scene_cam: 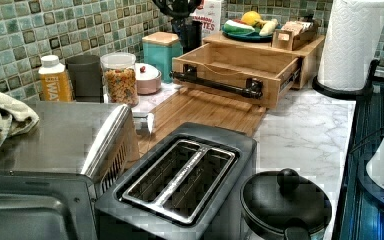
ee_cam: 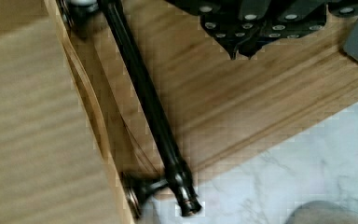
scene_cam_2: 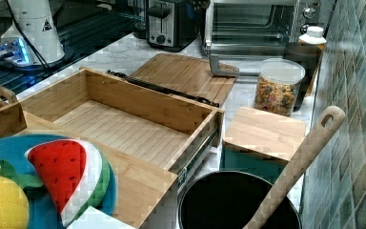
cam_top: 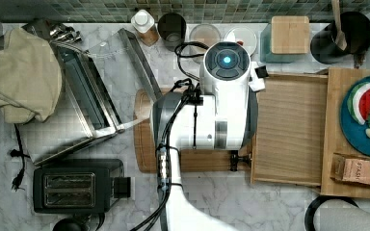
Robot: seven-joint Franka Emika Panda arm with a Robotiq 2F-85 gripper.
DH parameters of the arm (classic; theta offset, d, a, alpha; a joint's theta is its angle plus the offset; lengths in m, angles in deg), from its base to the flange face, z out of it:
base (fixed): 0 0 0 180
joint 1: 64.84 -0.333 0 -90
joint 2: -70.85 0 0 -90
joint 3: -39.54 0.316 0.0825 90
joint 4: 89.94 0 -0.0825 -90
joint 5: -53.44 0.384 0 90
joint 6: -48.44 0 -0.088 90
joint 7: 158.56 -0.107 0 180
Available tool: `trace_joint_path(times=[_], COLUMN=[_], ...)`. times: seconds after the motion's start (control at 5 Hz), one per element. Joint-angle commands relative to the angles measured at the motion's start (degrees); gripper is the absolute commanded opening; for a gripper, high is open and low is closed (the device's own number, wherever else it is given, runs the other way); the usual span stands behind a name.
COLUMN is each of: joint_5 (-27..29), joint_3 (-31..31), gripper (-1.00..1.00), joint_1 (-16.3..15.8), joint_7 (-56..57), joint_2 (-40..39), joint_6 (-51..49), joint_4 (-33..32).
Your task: Close the drawer.
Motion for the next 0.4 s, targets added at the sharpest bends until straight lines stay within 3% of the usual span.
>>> trace_joint_path(times=[0.2, 0.4], joint_5=[-3.1, -4.3], joint_3=[-0.3, -0.4], gripper=[-1.0, -1.0], joint_1=[1.0, 0.7], joint_7=[4.1, 3.5], joint_2=[-4.0, -5.4], joint_6=[9.3, 9.0], joint_4=[-4.1, -4.3])
